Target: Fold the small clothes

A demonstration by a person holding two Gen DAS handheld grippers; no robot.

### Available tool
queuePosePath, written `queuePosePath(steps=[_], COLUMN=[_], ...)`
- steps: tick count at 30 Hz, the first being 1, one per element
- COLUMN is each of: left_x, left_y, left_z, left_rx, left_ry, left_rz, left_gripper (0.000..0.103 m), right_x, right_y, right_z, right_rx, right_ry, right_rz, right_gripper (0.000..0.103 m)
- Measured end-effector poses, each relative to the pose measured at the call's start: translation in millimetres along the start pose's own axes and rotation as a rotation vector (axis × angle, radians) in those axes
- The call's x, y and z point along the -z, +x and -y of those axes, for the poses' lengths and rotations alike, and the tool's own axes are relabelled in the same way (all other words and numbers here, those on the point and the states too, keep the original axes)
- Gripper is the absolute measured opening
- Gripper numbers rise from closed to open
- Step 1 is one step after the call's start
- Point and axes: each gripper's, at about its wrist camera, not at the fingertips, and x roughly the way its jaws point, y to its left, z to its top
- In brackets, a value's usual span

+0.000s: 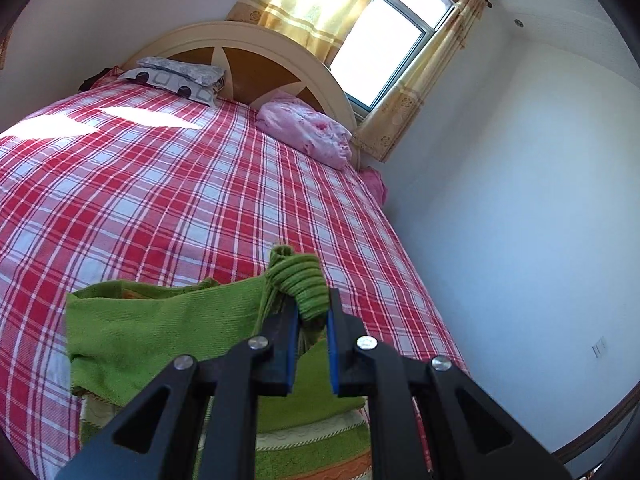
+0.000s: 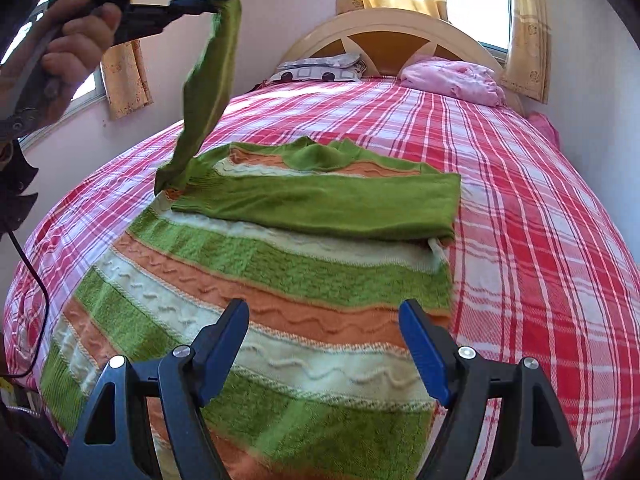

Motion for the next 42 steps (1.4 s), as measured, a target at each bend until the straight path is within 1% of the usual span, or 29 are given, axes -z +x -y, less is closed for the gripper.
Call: queuePosePath(steps=[2, 5, 7, 11, 13, 14, 16, 17, 19, 20, 21, 22, 23, 24, 26, 28, 30, 31, 33, 35, 36, 38, 40, 42], left_x=[11, 30, 43, 70, 82, 87, 95, 99, 104, 107, 108, 111, 113, 115, 119, 122, 126, 127, 129, 129, 129, 126, 120, 116], left_y=[19, 46, 69, 107, 122, 129, 138, 139, 129, 121, 110, 98, 88, 79, 60, 41, 24, 17, 10, 7, 7, 10, 15, 19], left_z=[3, 7, 9, 17, 27, 32, 39, 41, 46, 47, 44, 39, 31, 21, -9, -46, -86, -105, -135, -156, -162, -166, -168, -170], left_rx=[-0.020, -0.071, -0.100, -0.130, -0.150, -0.162, -0.159, -0.146, -0.123, -0.132, -0.148, -0.166, -0.189, -0.225, -0.339, -0.484, -0.619, -0.659, -0.713, -0.706, -0.694, -0.641, -0.606, -0.552], left_ry=[0.002, 0.022, 0.035, 0.076, 0.124, 0.148, 0.180, 0.192, 0.233, 0.264, 0.296, 0.324, 0.350, 0.374, 0.427, 0.470, 0.489, 0.486, 0.464, 0.434, 0.425, 0.416, 0.397, 0.375], left_rz=[-0.006, -0.008, -0.034, -0.101, -0.123, -0.137, -0.179, -0.199, -0.207, -0.195, -0.176, -0.155, -0.135, -0.120, -0.106, -0.078, -0.064, -0.067, -0.090, -0.112, -0.114, -0.122, -0.108, -0.104], left_gripper=[0.013, 0.013, 0.013, 0.013, 0.013, 0.015, 0.023, 0.027, 0.033, 0.040, 0.053, 0.061, 0.071, 0.072, 0.072, 0.072, 0.072, 0.072, 0.070, 0.068, 0.065, 0.064, 0.059, 0.058], right_x=[6, 14, 19, 25, 26, 27, 30, 31, 31, 32, 32, 32, 33, 33, 32, 32, 31, 28, 17, -5, -20, -56, -91, -128], right_y=[2, 8, 13, 16, 17, 19, 21, 22, 21, 21, 20, 21, 21, 21, 21, 21, 21, 21, 18, 11, 9, 12, 24, 45], right_z=[2, 4, 3, -1, -1, -1, -2, -2, -1, 0, 1, 2, 2, 2, 0, 0, 4, 5, 6, 3, 1, -4, -11, -23], right_rx=[-0.002, -0.009, -0.014, -0.012, -0.012, -0.012, -0.010, -0.012, -0.024, -0.031, -0.040, -0.047, -0.051, -0.051, -0.045, -0.045, -0.049, -0.048, -0.050, -0.082, -0.105, -0.164, -0.196, -0.205], right_ry=[0.017, 0.027, 0.028, 0.017, 0.014, 0.012, 0.007, 0.005, 0.012, 0.016, 0.022, 0.027, 0.031, 0.033, 0.028, 0.029, 0.044, 0.051, 0.057, 0.050, 0.046, 0.042, 0.028, 0.006], right_rz=[-0.006, -0.023, -0.038, -0.046, -0.046, -0.049, -0.058, -0.061, -0.058, -0.056, -0.054, -0.054, -0.055, -0.055, -0.056, -0.057, -0.060, -0.068, -0.079, -0.060, -0.052, -0.047, -0.054, -0.069], right_gripper=[0.078, 0.078, 0.078, 0.078, 0.078, 0.078, 0.078, 0.078, 0.078, 0.078, 0.078, 0.078, 0.078, 0.078, 0.078, 0.078, 0.078, 0.078, 0.078, 0.078, 0.078, 0.078, 0.078, 0.078])
